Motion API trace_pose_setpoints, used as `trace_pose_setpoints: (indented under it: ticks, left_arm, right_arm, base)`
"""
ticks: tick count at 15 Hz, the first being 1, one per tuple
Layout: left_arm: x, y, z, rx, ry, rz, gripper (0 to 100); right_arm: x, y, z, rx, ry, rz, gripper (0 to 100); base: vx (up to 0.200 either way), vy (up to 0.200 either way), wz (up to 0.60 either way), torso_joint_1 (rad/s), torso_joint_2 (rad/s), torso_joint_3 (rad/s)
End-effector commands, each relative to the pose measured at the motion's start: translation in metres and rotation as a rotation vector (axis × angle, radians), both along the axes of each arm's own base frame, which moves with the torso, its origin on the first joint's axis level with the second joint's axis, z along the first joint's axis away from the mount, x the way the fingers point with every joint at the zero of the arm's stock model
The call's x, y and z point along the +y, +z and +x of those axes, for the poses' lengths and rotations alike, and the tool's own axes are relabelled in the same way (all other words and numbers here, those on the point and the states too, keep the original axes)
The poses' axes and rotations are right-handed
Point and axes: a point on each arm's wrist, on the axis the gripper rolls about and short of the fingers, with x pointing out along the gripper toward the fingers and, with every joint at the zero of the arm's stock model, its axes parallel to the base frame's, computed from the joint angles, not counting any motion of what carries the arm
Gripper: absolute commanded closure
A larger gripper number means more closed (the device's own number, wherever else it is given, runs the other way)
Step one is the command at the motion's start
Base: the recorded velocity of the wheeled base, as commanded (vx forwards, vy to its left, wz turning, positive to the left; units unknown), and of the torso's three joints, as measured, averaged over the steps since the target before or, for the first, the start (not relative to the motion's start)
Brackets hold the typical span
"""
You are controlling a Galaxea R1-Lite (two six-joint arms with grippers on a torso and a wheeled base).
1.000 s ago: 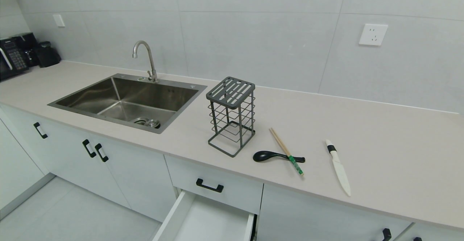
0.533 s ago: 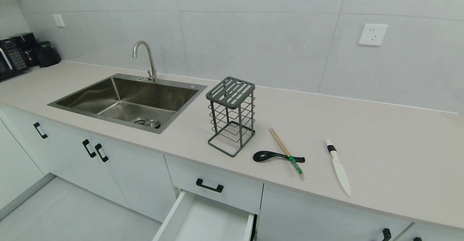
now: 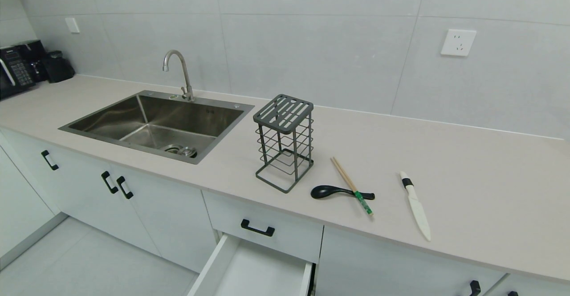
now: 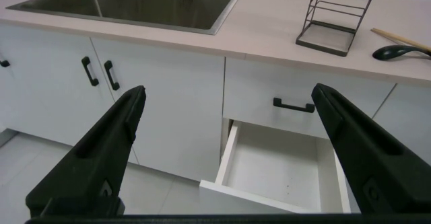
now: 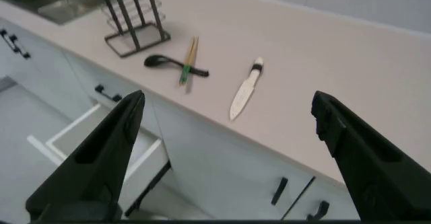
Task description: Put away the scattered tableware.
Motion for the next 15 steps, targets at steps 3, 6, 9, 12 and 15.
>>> trace_pose_setpoints:
  ticks: [3,6,9,12,15]
  left_arm:
    - [0.000,0.000,0.000,0.001,-0.001,-0.001,0]
    - [0.000,0.000,0.000,0.001,0.001,-0.001,0]
    - [0.000,0.000,0.000,0.001,0.001,-0.001,0]
    - [0.000,0.000,0.000,0.001,0.001,-0.001,0]
    - [0.000,0.000,0.000,0.001,0.001,-0.001,0]
  right_arm:
    - [0.006,-0.007,0.045,0.242,0.082,-0.106,0]
    - [0.016,-0.016,0.062,0.365,0.153,-0.181,0]
    - [0.030,-0.015,0.080,0.420,0.201,-0.240,0]
    - [0.040,-0.007,0.100,0.419,0.181,-0.274,0]
    - [0.047,-0.003,0.117,0.401,0.147,-0.286,0]
  base:
    - [0.000,0.000,0.00,0.000,0.00,0.000]
    - [0.000,0.000,0.00,0.000,0.00,0.000]
    - [0.000,0.000,0.00,0.000,0.00,0.000]
    - [0.000,0.000,0.00,0.000,0.00,0.000]
    - [0.000,0.000,0.00,0.000,0.00,0.000]
